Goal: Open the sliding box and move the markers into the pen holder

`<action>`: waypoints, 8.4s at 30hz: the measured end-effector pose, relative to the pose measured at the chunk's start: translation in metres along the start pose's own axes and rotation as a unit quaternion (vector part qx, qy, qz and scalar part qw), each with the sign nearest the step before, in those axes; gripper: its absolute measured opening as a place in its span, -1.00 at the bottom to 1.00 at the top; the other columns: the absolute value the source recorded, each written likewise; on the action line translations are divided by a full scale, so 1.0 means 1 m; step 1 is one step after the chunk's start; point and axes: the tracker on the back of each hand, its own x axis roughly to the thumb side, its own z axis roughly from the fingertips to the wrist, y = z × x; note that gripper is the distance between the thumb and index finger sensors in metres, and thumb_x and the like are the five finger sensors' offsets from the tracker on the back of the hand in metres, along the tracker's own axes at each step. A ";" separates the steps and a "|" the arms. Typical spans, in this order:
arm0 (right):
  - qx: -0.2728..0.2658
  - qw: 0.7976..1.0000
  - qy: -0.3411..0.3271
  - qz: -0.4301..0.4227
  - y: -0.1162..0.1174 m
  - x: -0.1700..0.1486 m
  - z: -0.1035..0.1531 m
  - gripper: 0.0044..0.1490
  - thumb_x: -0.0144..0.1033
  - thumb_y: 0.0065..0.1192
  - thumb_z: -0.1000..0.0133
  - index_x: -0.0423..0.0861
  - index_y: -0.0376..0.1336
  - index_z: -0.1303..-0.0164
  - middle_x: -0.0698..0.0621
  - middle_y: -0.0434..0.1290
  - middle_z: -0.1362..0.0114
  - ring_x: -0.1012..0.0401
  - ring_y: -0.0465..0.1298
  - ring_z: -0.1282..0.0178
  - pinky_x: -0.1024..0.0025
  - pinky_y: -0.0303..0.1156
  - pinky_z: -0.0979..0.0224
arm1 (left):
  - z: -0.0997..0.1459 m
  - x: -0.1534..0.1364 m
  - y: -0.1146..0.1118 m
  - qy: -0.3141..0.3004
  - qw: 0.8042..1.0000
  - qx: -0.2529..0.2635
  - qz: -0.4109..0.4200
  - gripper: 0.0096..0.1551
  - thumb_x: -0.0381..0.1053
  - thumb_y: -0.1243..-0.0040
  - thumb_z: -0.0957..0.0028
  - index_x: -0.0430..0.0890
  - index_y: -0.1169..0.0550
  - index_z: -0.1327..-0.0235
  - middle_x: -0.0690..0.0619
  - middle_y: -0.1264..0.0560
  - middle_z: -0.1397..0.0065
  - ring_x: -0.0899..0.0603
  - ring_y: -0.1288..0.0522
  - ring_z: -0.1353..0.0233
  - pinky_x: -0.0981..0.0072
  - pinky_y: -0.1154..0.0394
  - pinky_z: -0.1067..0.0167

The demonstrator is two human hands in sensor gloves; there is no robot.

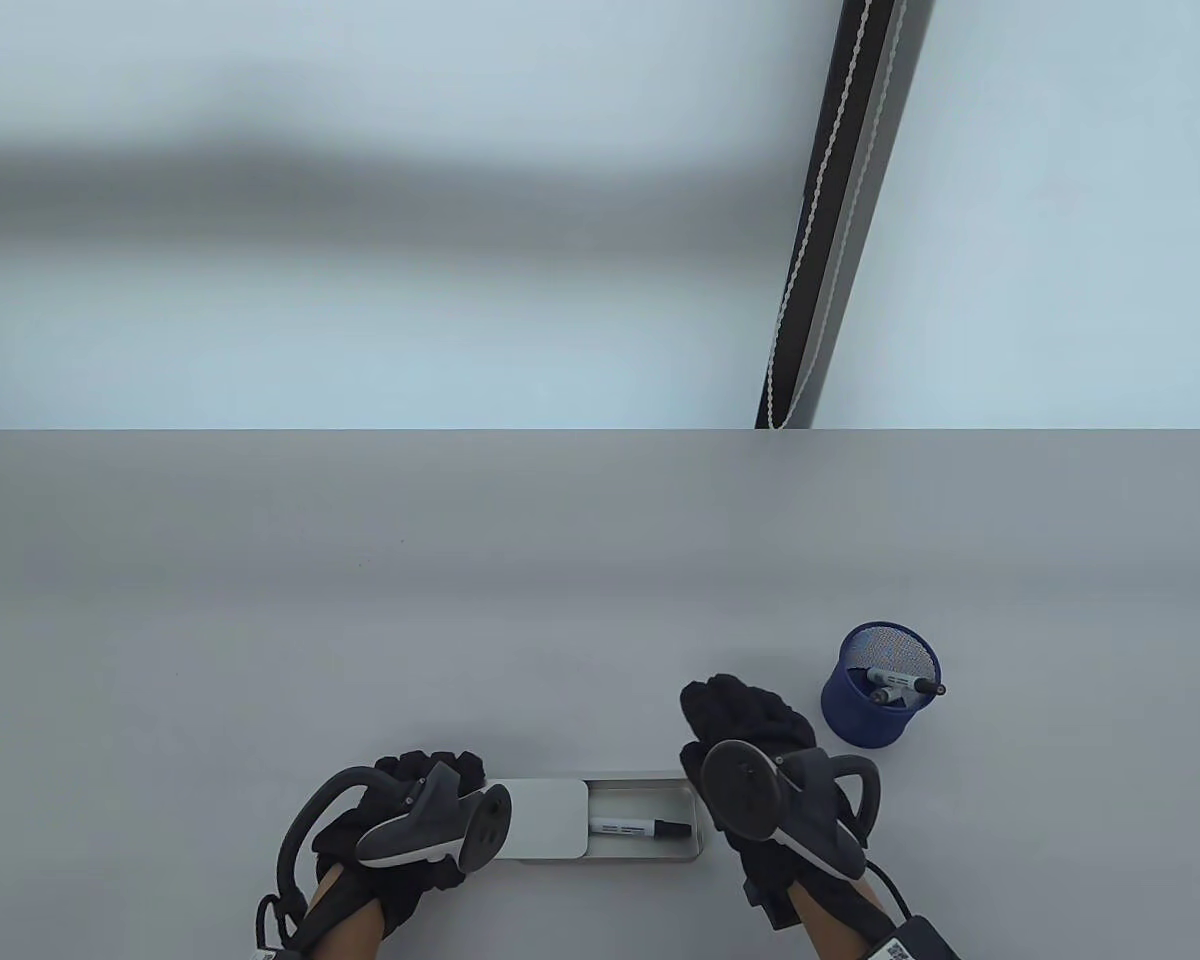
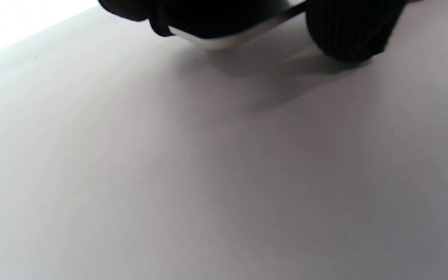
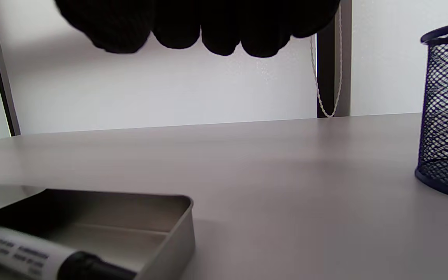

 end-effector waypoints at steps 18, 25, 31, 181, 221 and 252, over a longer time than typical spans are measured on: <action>0.144 0.979 -0.065 0.130 0.056 0.024 -0.002 -0.17 -0.23 0.56 0.16 0.18 0.16 -0.30 0.07 0.30 -0.44 0.05 0.38 -0.39 0.09 0.28 -0.46 | 0.000 0.002 0.000 0.001 1.000 0.001 -0.005 0.01 0.42 -0.04 0.06 0.08 0.02 -0.56 0.04 -0.12 -0.69 -0.12 -0.25 -0.65 0.08 -0.29 -0.62; 0.141 0.980 -0.057 0.132 0.061 0.023 -0.004 0.01 -0.50 0.70 0.30 0.24 0.15 -0.25 0.11 0.32 -0.42 0.09 0.40 -0.37 0.13 0.30 -0.45 | -0.001 0.002 0.000 0.002 1.000 0.001 -0.004 0.01 0.42 -0.04 0.07 0.08 0.02 -0.56 0.04 -0.13 -0.69 -0.12 -0.25 -0.65 0.08 -0.29 -0.62; 0.150 0.980 -0.034 0.124 0.062 0.024 -0.008 -0.03 -0.52 0.68 0.30 0.24 0.17 -0.23 0.10 0.34 -0.39 0.10 0.43 -0.33 0.13 0.33 -0.42 | -0.001 0.002 0.000 0.003 1.000 0.003 -0.004 0.01 0.42 -0.04 0.07 0.08 0.02 -0.56 0.04 -0.13 -0.69 -0.12 -0.25 -0.65 0.08 -0.29 -0.62; -0.220 0.948 0.213 -0.089 -0.065 -0.154 0.025 -0.53 -0.38 0.28 0.03 0.12 0.38 -0.10 0.01 0.45 -0.30 0.12 0.56 -0.14 0.20 0.46 -0.29 | -0.001 0.007 0.003 0.004 1.000 0.002 -0.018 0.02 0.41 -0.05 0.09 0.08 0.01 -0.55 0.04 -0.14 -0.68 -0.12 -0.26 -0.64 0.10 -0.29 -0.61; -0.248 0.950 0.137 -0.128 -0.104 -0.075 0.025 -0.28 -0.13 0.20 -0.05 0.11 0.11 -0.46 -0.08 0.16 -0.58 -0.04 0.25 -0.53 0.01 0.17 -0.55 | -0.001 0.009 0.003 0.005 1.000 0.001 -0.028 0.02 0.41 -0.05 0.09 0.07 0.01 -0.55 0.03 -0.14 -0.68 -0.12 -0.27 -0.64 0.09 -0.30 -0.61; 0.022 0.991 0.114 -0.061 0.017 -0.026 -0.002 0.05 0.25 -0.07 0.00 0.10 -0.35 -0.56 -0.14 -0.52 -0.59 -0.11 -0.51 -0.59 -0.20 -0.46 -0.54 | 0.001 0.016 0.006 0.007 0.999 -0.011 -0.045 0.05 0.42 -0.05 0.09 0.05 0.03 -0.57 0.01 -0.14 -0.70 -0.15 -0.26 -0.65 0.04 -0.30 -0.61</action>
